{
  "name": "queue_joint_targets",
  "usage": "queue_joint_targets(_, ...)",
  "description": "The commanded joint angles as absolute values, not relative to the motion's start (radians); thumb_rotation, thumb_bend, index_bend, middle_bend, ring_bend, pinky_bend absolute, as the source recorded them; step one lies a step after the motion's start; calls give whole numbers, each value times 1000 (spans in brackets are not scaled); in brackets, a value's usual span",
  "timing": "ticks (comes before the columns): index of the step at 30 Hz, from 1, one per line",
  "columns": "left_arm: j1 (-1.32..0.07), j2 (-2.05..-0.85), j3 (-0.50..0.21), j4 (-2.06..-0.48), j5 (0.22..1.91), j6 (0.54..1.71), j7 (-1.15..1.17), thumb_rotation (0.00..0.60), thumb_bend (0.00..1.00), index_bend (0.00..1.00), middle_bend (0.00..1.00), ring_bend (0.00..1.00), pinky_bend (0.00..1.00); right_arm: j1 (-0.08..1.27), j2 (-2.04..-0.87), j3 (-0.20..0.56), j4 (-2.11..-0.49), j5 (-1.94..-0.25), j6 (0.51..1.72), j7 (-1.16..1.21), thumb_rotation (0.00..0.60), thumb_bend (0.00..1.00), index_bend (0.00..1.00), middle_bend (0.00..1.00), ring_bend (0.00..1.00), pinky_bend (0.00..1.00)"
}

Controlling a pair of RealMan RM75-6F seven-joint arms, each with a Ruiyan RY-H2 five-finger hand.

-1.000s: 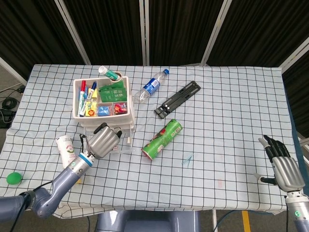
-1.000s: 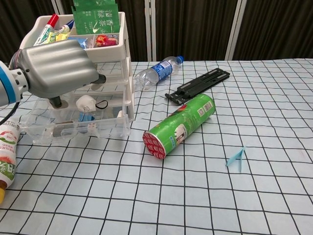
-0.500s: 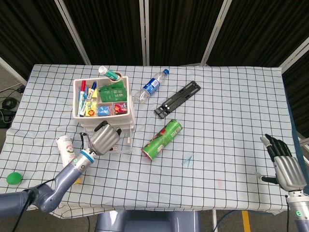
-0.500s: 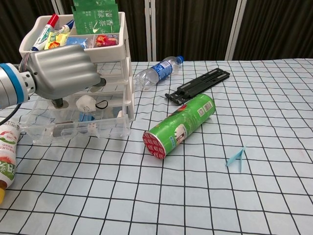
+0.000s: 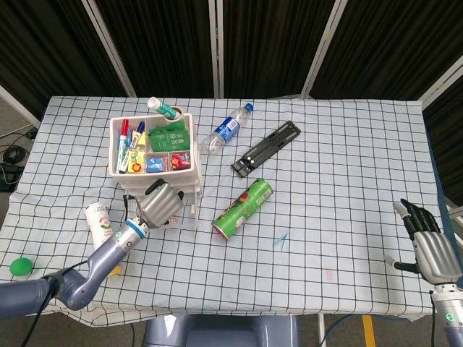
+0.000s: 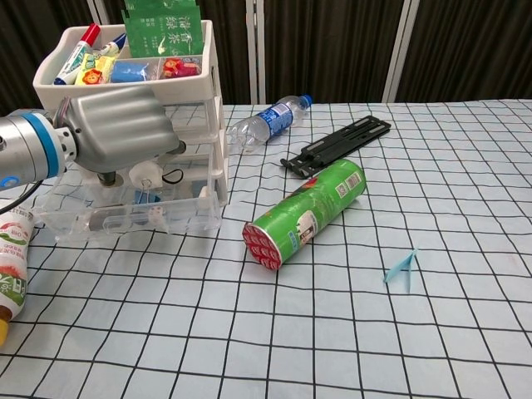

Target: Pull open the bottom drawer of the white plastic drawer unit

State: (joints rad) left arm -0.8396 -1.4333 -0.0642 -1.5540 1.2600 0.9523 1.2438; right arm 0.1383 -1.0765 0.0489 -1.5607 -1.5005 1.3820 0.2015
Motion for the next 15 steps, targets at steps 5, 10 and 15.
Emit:
queue_joint_targets(5, -847, -1447, -55, -1527, 1268, 956, 1223, 600, 130, 450, 973, 887, 772, 138, -1077, 49, -1560, -1500, 1382, 202, 600, 18, 31, 0, 0, 0)
queue_joint_targets(10, -861, -1454, -25, -1485, 1346, 962, 1203, 600, 131, 459, 973, 887, 772, 139, -1078, 50, -1560, -1499, 1381, 201, 600, 17, 31, 0, 0, 0)
queue_joint_targets(15, -865, -1449, -4, -1458, 1408, 973, 1177, 600, 130, 465, 973, 887, 772, 138, -1077, 49, -1561, -1502, 1385, 202, 600, 18, 31, 0, 0, 0)
